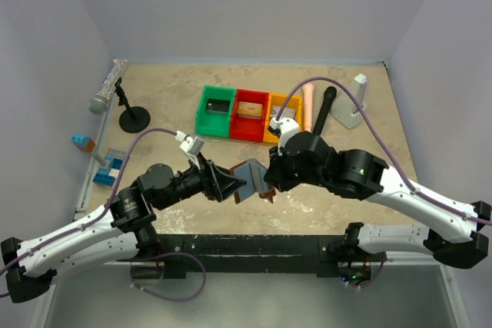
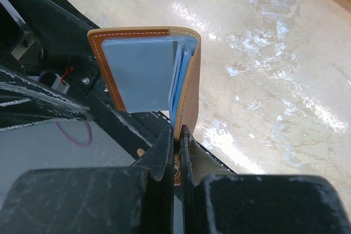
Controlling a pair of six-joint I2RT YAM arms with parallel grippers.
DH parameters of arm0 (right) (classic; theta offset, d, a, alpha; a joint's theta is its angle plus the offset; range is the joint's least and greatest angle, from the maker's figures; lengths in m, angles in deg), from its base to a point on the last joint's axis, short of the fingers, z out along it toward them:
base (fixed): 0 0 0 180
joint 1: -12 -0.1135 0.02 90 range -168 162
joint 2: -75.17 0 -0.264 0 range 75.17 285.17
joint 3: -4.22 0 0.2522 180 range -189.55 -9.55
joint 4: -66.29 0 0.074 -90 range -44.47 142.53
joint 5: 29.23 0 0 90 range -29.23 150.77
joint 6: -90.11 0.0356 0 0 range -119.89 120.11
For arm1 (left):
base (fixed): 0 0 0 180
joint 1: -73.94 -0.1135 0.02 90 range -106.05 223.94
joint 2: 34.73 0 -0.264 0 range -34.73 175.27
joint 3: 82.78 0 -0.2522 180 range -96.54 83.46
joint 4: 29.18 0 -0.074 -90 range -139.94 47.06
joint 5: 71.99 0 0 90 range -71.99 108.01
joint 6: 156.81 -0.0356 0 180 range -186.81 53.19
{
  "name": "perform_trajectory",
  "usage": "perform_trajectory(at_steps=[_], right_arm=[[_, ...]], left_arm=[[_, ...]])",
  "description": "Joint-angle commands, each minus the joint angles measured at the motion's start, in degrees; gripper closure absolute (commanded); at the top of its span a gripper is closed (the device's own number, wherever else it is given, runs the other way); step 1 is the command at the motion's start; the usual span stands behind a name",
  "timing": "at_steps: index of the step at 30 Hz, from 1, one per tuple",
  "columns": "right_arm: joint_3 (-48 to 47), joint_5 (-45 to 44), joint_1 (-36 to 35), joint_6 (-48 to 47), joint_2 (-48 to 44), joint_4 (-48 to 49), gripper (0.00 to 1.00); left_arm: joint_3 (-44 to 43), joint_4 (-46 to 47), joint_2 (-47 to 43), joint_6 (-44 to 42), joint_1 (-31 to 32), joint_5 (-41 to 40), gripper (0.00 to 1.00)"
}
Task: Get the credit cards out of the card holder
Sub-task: Remove the credit card from the card holder.
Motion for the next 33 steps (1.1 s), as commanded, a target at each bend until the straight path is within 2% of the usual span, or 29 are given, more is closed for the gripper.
perform_trajectory(at_steps=[1,5,14,21,27,30,33], right_arm=[[-5.7,-7.7,-2.4,1.1,3.4,-5.1,1.00],[-7.5,-8.6,-3.8,1.1,5.2,-6.1,1.00],[-3.5,-3.8,-4.0,0.2,2.2,0.4,1.00],[-2.1,-0.3,-4.0,0.4,1.5,1.9,0.97],[-1.4,0.5,-4.0,0.4,0.3,2.9,0.96],[-1.2,0.5,-4.1,0.4,0.1,3.0,0.97],[-1.2,0.6,-4.0,0.4,0.0,2.9,1.00]], left_arm=[[0.3,7.8,3.7,2.0,0.1,0.5,0.36],[0.1,10.7,6.5,2.9,0.1,2.7,0.35],[-0.8,12.0,9.5,2.7,0.1,2.6,0.36],[-0.5,12.2,9.5,3.1,0.1,2.4,0.52],[-0.2,12.1,9.2,3.3,0.1,2.2,0.73],[-0.2,12.0,9.1,3.4,0.1,2.2,0.76],[-0.3,12.0,9.0,3.5,0.1,2.2,0.76]])
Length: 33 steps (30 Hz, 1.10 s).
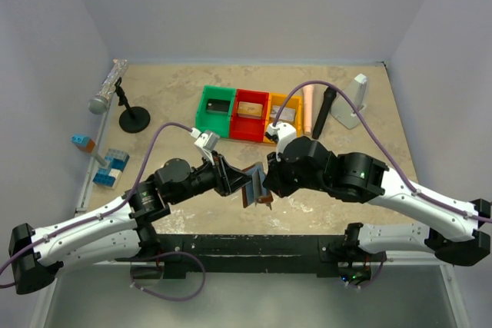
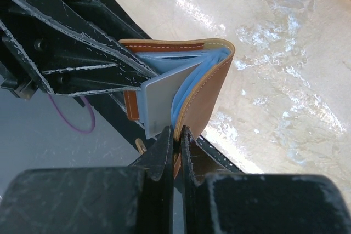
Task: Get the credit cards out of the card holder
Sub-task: Remove the credit card from the card holder.
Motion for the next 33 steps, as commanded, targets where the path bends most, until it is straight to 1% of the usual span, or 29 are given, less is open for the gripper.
perform_trajectory(at_steps=[1,3,5,7,11,13,20,22,24,26,30,32,33], right_arm=[[0.3,1.9,-0.4,0.3,-0.9,4.8,1.00],[0.2,2.0,-0.4,0.4,-0.9,4.7,1.00],[0.2,1.5,-0.4,0.4,-0.9,4.4,1.00],[0.1,1.1,-0.4,0.3,-0.9,4.1,1.00],[-0.2,0.5,-0.4,0.6,-0.5,3.6,1.00],[-0.8,-0.2,-0.4,0.8,0.0,2.7,1.00],[-2.4,-2.0,-0.4,1.1,1.2,0.4,1.00],[-2.6,-1.9,-0.4,0.9,1.3,0.8,1.00],[-2.5,-1.8,-0.4,1.0,1.2,1.2,1.00],[-2.2,-1.1,-0.4,0.9,0.8,1.7,1.00],[-0.4,-0.2,-0.3,0.6,-0.8,3.8,1.00],[0.8,0.3,-0.3,0.6,-1.6,5.1,1.00],[1.1,0.4,-0.3,0.6,-1.8,5.3,1.00]], left_arm=[[-0.3,3.9,-0.7,0.7,0.2,0.8,0.74],[-0.3,3.6,-0.9,0.9,0.2,0.7,0.59],[-0.5,2.9,-1.4,1.0,0.2,0.2,0.48],[-0.2,2.2,-2.1,1.0,0.2,-0.3,0.42],[0.2,1.5,-3.6,0.6,0.2,-0.4,0.37],[0.2,0.8,-4.1,0.5,0.2,-1.9,0.36],[0.5,0.0,-4.6,0.2,0.2,-2.4,0.31],[0.4,0.1,-4.3,0.1,0.2,-2.2,0.32],[0.4,0.1,-4.1,-0.1,0.2,-2.1,0.35],[0.4,0.0,-4.0,-0.5,0.2,-1.9,0.44],[0.2,-2.0,-4.3,-1.8,0.2,-2.3,0.63],[0.4,-2.4,-4.4,-2.1,0.2,-2.9,0.69],[0.5,-4.5,-4.6,-2.2,0.2,-3.1,0.71]])
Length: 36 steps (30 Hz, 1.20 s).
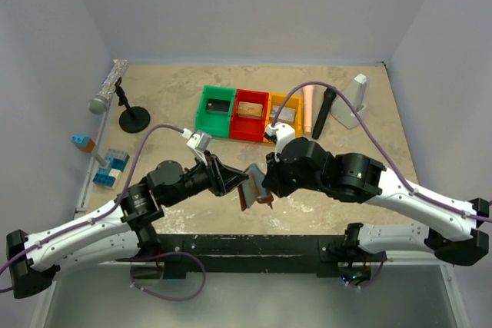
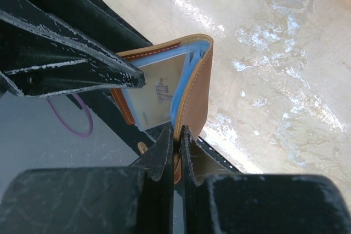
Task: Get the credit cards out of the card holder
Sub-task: Remove the credit card from the card holder.
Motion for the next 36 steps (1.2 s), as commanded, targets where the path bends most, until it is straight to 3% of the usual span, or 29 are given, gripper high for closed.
perform_trajectory(at_steps=[1,5,7,10,14,16,21,23,27,32,36], right_arm=[[1.0,0.8,-0.2,0.4,-2.7,4.6,1.00],[1.2,1.1,-0.2,0.5,-2.8,4.8,1.00],[2.0,1.7,-0.2,0.3,-3.4,5.7,1.00],[3.7,2.6,-0.2,-0.1,-4.8,7.6,1.00],[6.1,2.6,0.5,-0.3,-5.5,7.3,1.00],[8.0,2.8,1.3,-0.1,-6.6,7.5,0.90],[12.6,2.2,3.0,0.4,-10.1,8.1,0.53],[13.3,1.3,3.2,0.4,-10.9,7.5,0.48],[15.8,0.0,3.2,0.4,-12.2,8.7,0.47],[22.9,-1.6,3.2,-1.7,-13.8,17.8,0.47],[28.4,0.2,3.6,-1.6,-15.4,25.6,0.52]], left_arm=[[0.7,-2.2,-0.8,-1.6,0.2,-0.9,0.71],[1.2,-3.0,-1.1,-1.8,0.2,-1.9,0.70],[1.5,-3.2,-1.1,-2.2,0.2,-2.1,0.77],[1.5,-3.7,-1.0,-3.1,0.2,-2.1,1.00],[0.2,-9.3,-1.3,-4.4,0.2,-4.4,1.00],[-1.3,-14.2,-1.3,-4.9,0.2,-7.0,1.00],[-6.0,-25.7,1.5,-4.5,0.2,-12.3,1.00],[-7.0,-27.5,3.4,-3.7,0.2,-13.3,1.00],[-7.8,-27.7,8.4,-1.2,0.1,-13.8,1.00],[-9.5,-25.9,18.7,1.7,-0.6,-12.4,1.00],[-11.1,-22.7,26.3,3.8,-2.8,-8.9,1.00]])
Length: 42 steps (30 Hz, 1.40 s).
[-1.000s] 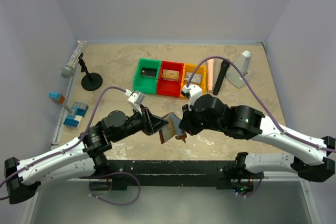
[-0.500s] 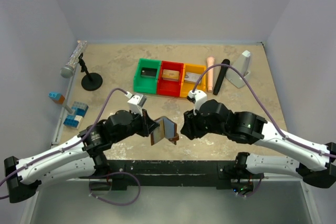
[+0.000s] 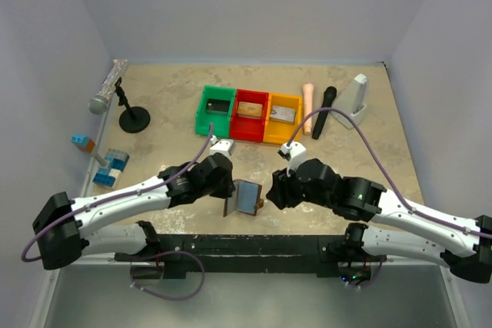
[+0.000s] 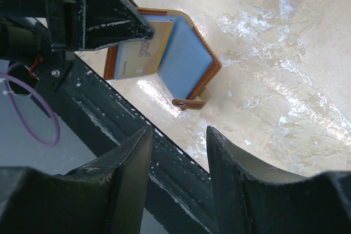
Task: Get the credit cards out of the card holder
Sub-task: Remove the credit card from the card holder.
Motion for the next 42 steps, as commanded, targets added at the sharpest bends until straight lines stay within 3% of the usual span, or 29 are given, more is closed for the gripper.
perform_trajectory(at_steps=[1,7,14,18,25,38,42], right_arm=[[3.9,-0.2,0.9,-0.5,-1.2,9.5,0.54],[9.1,5.7,2.8,2.0,0.8,17.4,0.66],[13.8,12.4,8.1,5.6,6.4,27.6,0.83],[15.9,15.5,11.7,6.4,10.5,32.5,1.00],[18.3,17.8,15.3,7.3,16.5,36.4,1.00],[22.3,18.9,17.0,12.2,26.8,42.3,1.00],[22.6,19.2,17.0,12.6,28.9,43.2,1.00]], left_arm=[[-3.4,5.5,5.7,3.9,-2.6,4.1,1.00],[-2.4,15.2,10.5,5.5,-5.7,12.7,1.00],[-2.3,20.4,14.7,7.1,-7.0,17.7,1.00],[-1.8,21.9,16.0,7.4,-7.5,19.2,1.00],[0.3,25.0,17.2,7.4,-8.7,22.3,1.00],[2.6,23.2,19.4,6.6,-10.0,20.3,1.00],[2.6,21.3,19.4,5.5,-10.3,18.5,0.79]])
